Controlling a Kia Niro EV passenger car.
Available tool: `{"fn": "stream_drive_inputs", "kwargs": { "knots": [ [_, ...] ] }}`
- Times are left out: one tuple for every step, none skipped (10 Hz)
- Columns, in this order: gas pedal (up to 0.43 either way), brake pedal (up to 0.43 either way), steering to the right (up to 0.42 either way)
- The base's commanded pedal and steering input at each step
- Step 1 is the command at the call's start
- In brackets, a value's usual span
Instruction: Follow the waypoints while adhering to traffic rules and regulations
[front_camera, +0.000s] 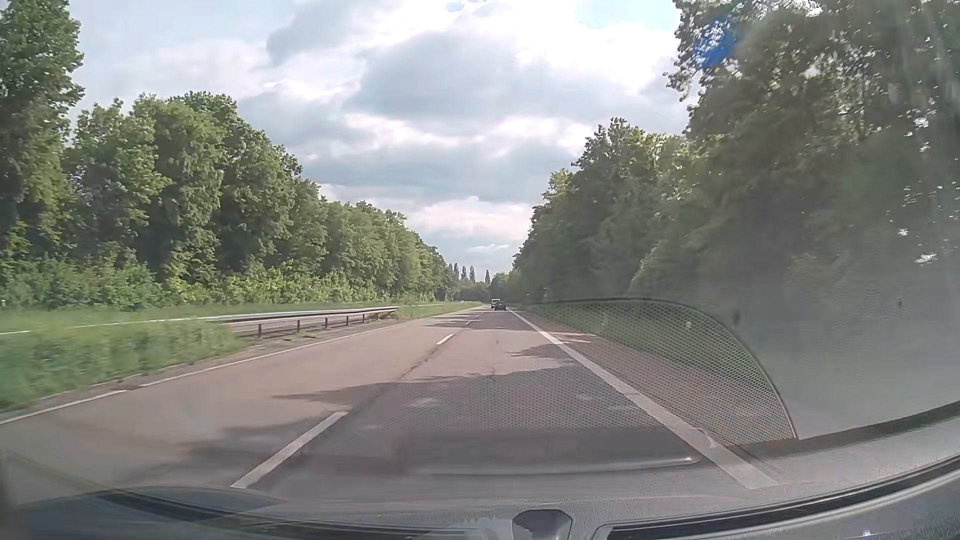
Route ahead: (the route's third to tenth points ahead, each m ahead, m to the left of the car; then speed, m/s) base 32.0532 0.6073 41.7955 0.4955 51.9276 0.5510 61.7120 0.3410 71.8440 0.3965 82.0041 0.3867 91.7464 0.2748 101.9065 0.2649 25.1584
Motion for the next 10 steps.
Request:
{"fn": "stream_drive_inputs", "kwargs": {
  "knots": [
    [0.189,0.0,0.003],
    [0.177,0.0,0.003],
    [0.157,0.0,0.003],
    [0.15,0.0,0.003],
    [0.15,0.0,0.003],
    [0.15,0.0,0.003],
    [0.15,0.0,0.003],
    [0.15,0.0,0.003],
    [0.15,0.0,0.003],
    [0.15,0.0,0.003]
  ]
}}
